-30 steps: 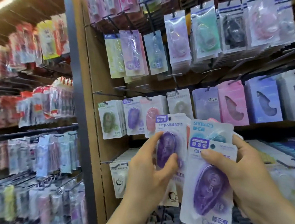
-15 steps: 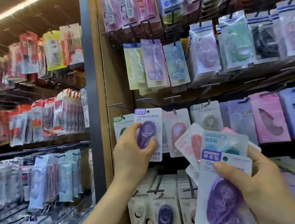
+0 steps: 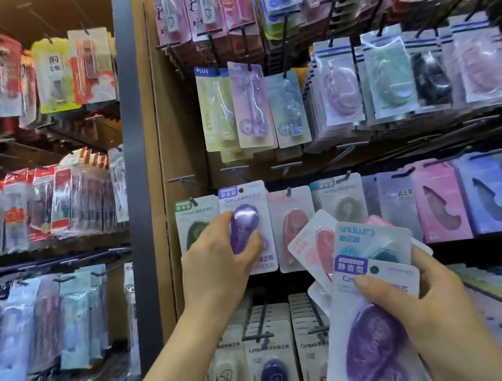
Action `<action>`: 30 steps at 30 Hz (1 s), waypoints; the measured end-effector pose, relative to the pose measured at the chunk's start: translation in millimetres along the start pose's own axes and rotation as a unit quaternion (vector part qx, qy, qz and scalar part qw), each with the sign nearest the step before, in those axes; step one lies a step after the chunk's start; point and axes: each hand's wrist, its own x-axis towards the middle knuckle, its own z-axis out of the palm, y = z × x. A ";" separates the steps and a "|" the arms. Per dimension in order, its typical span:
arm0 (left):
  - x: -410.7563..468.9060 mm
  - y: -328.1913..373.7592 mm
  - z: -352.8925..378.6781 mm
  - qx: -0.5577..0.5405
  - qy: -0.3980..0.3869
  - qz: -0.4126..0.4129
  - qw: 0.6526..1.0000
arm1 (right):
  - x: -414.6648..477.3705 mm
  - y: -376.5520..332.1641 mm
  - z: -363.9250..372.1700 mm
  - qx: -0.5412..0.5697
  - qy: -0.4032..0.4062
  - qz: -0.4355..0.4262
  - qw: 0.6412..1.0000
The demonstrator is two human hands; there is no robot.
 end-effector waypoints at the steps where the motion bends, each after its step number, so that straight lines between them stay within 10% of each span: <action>1: 0.0 0.3 -1.4 0.002 0.006 -0.003 1.000 | -0.7 1.6 0.0 0.003 -0.003 0.008 1.000; 30: 37.7 -0.4 34.7 0.355 -0.068 0.062 0.930 | -5.5 -9.8 12.0 0.108 -0.040 0.036 0.993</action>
